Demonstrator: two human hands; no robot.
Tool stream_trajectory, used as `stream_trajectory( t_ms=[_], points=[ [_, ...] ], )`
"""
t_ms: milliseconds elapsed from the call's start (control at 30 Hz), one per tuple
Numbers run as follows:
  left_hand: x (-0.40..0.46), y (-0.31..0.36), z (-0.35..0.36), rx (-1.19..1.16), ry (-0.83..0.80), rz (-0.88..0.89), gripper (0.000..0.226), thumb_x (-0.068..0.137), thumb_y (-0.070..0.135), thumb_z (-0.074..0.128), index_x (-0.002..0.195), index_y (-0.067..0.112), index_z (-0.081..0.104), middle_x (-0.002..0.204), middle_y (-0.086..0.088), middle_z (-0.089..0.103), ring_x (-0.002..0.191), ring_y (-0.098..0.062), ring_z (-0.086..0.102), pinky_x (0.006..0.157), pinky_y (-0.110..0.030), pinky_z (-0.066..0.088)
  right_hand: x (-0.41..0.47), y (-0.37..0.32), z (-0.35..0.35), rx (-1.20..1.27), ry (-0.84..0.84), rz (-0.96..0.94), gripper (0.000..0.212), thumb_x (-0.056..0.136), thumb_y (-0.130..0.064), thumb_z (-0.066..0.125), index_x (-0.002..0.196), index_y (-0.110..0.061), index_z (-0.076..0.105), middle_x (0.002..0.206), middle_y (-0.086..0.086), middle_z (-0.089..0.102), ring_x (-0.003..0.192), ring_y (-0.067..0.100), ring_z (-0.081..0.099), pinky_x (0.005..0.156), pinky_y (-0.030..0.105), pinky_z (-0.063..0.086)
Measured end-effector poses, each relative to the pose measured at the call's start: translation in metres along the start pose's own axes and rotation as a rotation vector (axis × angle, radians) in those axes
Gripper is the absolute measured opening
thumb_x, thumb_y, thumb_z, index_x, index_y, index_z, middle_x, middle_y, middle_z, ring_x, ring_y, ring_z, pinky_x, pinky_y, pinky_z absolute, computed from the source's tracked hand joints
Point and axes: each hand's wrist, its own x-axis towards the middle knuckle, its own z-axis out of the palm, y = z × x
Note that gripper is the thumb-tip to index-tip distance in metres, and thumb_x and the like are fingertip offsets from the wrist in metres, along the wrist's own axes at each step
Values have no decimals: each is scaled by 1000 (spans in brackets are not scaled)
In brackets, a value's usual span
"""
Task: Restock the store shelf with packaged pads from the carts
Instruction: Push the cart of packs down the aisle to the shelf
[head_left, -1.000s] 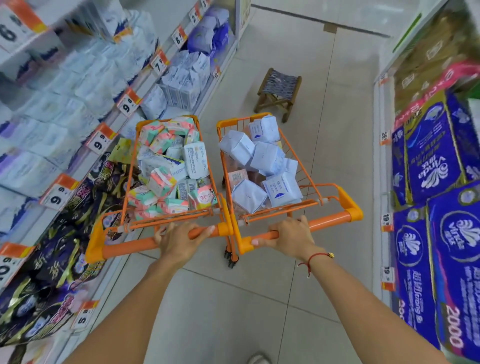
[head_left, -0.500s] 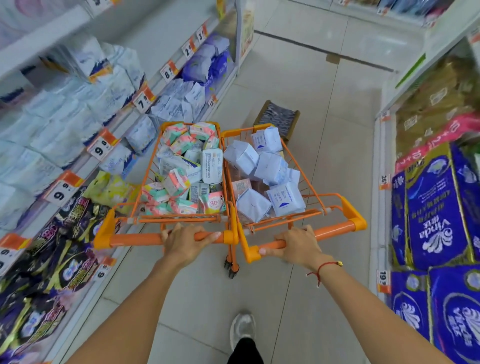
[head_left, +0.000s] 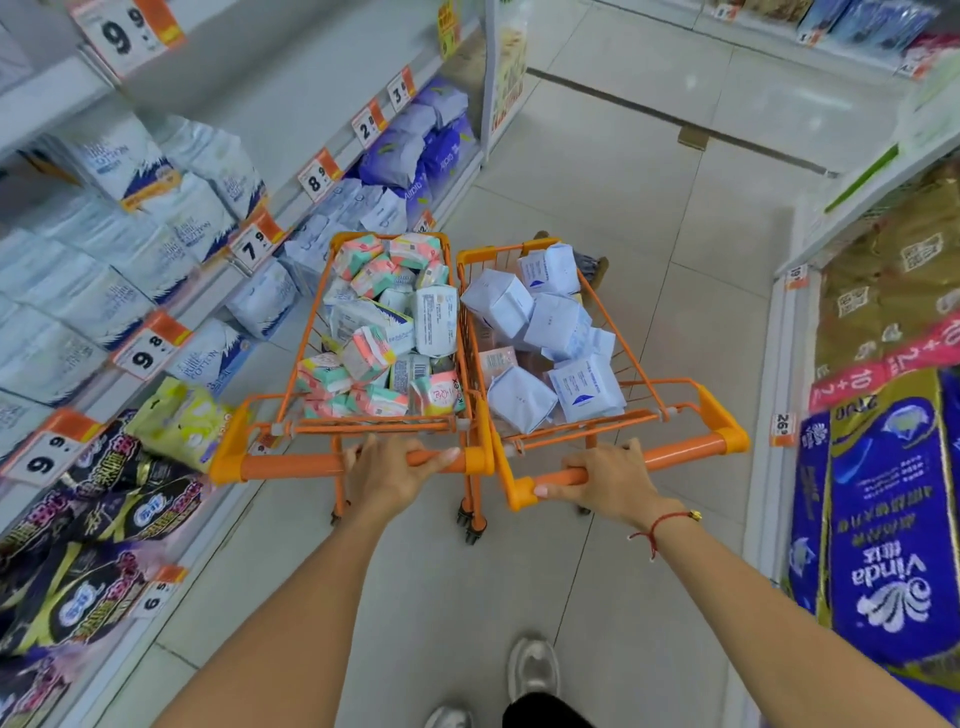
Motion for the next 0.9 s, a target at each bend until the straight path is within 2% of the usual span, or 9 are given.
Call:
stream_trajectory(
  t_ms=[133, 267, 467, 567, 667, 767, 800, 867, 900],
  points=[
    [24, 17, -5, -51, 37, -56, 53, 75, 78, 44, 90, 34, 69, 99, 6, 66, 117, -20, 46, 105, -39, 23, 30, 18, -16, -9, -15, -24, 60, 70, -83, 42, 64, -25, 55, 56, -12, 45, 71, 10, 49, 77, 32, 23],
    [37, 25, -10, -55, 89, -89, 57, 74, 77, 48, 100, 32, 72, 107, 4, 66, 118, -20, 48, 103, -38, 22, 53, 24, -29, 12, -12, -54, 63, 70, -83, 42, 68, -22, 61, 57, -11, 46, 74, 11, 50, 79, 33, 25],
    [56, 18, -27, 25, 52, -69, 50, 80, 75, 41, 92, 35, 69, 108, -1, 62, 122, -27, 42, 106, -44, 22, 62, 27, -37, 44, -37, -66, 57, 71, -82, 42, 58, -27, 49, 57, -12, 41, 75, 13, 44, 83, 35, 28],
    [59, 27, -35, 168, 7, -59, 58, 88, 68, 32, 111, 28, 67, 122, -5, 58, 128, -29, 37, 109, -46, 20, 50, 27, -32, 49, -69, -46, 57, 71, -82, 43, 56, -27, 46, 59, -13, 43, 78, 12, 45, 87, 36, 30],
    [45, 46, -32, 321, 86, 13, 52, 96, 54, 33, 130, 22, 54, 138, -6, 47, 133, -28, 32, 109, -43, 21, 27, 27, -23, 70, -83, -14, 58, 70, -82, 44, 61, -25, 52, 60, -12, 45, 80, 13, 45, 83, 33, 26],
    [16, 75, -21, 266, 200, 277, 40, 98, 39, 41, 130, 18, 52, 141, -5, 44, 133, -27, 33, 107, -42, 27, -1, 25, -9, 85, -90, 31, 61, 70, -82, 44, 65, -23, 57, 60, -10, 46, 81, 13, 46, 81, 32, 24],
    [5, 85, -17, 229, 134, 400, 37, 97, 40, 43, 125, 19, 56, 136, -4, 49, 129, -26, 38, 104, -41, 32, -10, 24, -5, 102, -107, 47, 59, 71, -81, 45, 65, -24, 56, 62, -11, 46, 82, 13, 46, 83, 32, 25],
    [-18, 102, -9, 198, -175, 553, 39, 93, 48, 49, 119, 21, 60, 125, -1, 57, 122, -22, 44, 98, -39, 37, -28, 24, -3, 236, -163, 65, 45, 77, -72, 50, 71, -28, 57, 69, -15, 50, 89, 11, 46, 91, 33, 26],
    [-29, 108, -3, 242, -330, 583, 44, 90, 53, 50, 120, 23, 60, 125, 0, 57, 122, -21, 44, 98, -37, 36, -36, 26, -4, 366, -200, 87, 36, 82, -63, 54, 81, -28, 61, 77, -16, 55, 94, 10, 49, 94, 31, 27]
  ],
)
